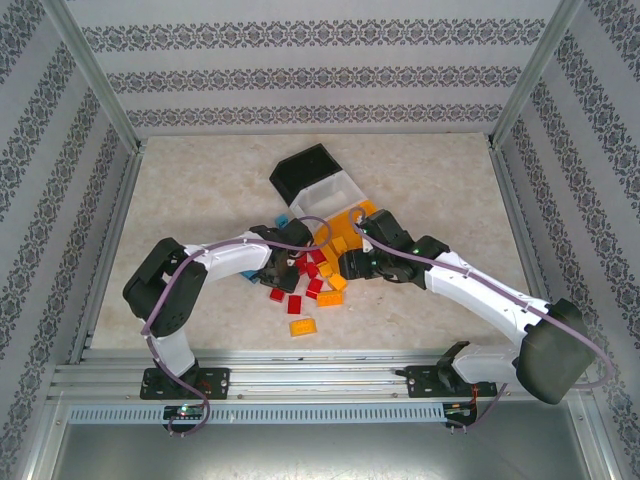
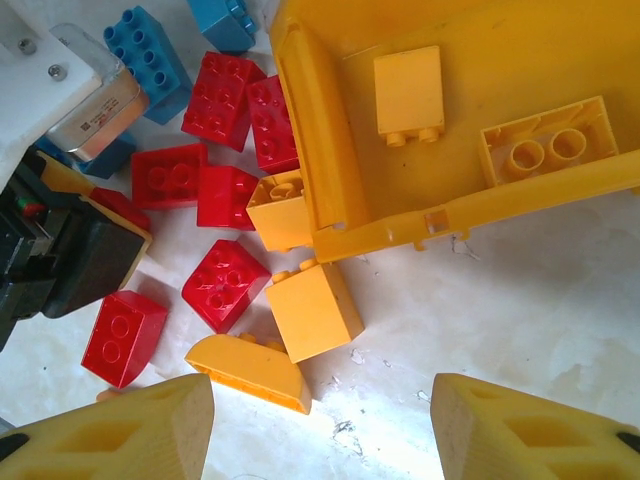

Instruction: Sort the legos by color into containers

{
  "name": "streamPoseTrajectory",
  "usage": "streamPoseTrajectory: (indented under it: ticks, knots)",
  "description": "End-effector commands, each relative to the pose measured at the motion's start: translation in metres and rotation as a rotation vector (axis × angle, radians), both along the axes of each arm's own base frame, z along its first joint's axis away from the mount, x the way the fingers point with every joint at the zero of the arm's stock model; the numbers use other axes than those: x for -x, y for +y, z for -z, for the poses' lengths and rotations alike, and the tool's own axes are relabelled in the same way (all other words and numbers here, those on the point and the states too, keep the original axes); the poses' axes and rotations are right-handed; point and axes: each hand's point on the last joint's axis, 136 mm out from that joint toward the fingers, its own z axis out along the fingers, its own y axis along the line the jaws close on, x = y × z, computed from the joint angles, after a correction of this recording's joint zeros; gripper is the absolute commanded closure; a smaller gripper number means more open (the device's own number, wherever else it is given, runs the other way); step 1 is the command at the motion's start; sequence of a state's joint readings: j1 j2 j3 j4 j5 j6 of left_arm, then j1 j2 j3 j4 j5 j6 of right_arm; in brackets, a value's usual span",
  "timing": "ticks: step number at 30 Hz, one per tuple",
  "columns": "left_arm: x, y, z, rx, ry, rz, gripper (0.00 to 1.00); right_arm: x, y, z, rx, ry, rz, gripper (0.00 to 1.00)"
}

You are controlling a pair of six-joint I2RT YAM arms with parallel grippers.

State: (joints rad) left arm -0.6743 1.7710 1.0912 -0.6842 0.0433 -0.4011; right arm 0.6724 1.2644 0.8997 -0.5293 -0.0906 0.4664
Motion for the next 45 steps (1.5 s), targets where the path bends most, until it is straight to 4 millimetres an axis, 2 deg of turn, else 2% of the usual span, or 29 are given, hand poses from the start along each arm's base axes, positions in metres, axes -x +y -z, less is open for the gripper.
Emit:
streamPoseTrajectory:
  ticks: [1,6,8,13,18,21,27,29,30,32,35,40,43,45]
  knots:
    - [-0.006,-0.002,-0.039,0.019,-0.061,0.007,0.77,-0.002,0.001,-0.002,0.0,-0.014,0.013,0.4]
    - [-0.031,-0.025,-0.092,0.117,-0.18,0.04,0.77,-0.001,-0.001,-0.001,-0.009,-0.021,0.03,0.4]
    - [-0.046,-0.034,-0.108,0.135,-0.218,0.063,0.77,0.0,-0.003,-0.001,-0.013,-0.022,0.036,0.4]
    - [-0.095,-0.054,-0.127,0.149,-0.287,0.098,0.76,0.008,-0.009,-0.003,-0.041,-0.026,0.065,0.4]
    - [-0.151,-0.067,-0.124,0.121,-0.347,0.113,0.77,0.023,-0.019,-0.003,-0.07,-0.024,0.1,0.41]
    - [-0.178,-0.074,-0.116,0.097,-0.378,0.127,0.77,0.034,-0.025,-0.001,-0.084,-0.018,0.118,0.41]
    - [-0.212,-0.081,-0.096,0.052,-0.378,0.142,0.77,0.052,-0.027,0.01,-0.067,0.006,0.102,0.41]
    - [-0.219,-0.08,-0.089,0.047,-0.366,0.135,0.76,0.057,-0.025,0.016,-0.052,0.022,0.089,0.41]
    - [-0.221,-0.082,-0.086,0.055,-0.355,0.136,0.74,0.058,-0.023,0.019,-0.054,0.031,0.08,0.41]
    - [-0.222,-0.084,-0.08,0.062,-0.333,0.137,0.62,0.061,-0.017,0.025,-0.053,0.053,0.057,0.4]
    - [-0.218,-0.085,-0.083,0.078,-0.319,0.126,0.57,0.063,-0.007,0.034,-0.016,0.083,0.023,0.37]
    - [-0.204,-0.082,-0.114,0.138,-0.347,0.094,0.45,0.066,0.016,0.052,0.059,0.133,-0.035,0.21]
    - [-0.189,-0.072,-0.137,0.165,-0.378,0.075,0.38,0.066,0.034,0.062,0.087,0.128,-0.064,0.08]
    - [-0.173,-0.06,-0.145,0.16,-0.381,0.061,0.35,0.065,0.047,0.068,0.108,0.124,-0.082,0.05]
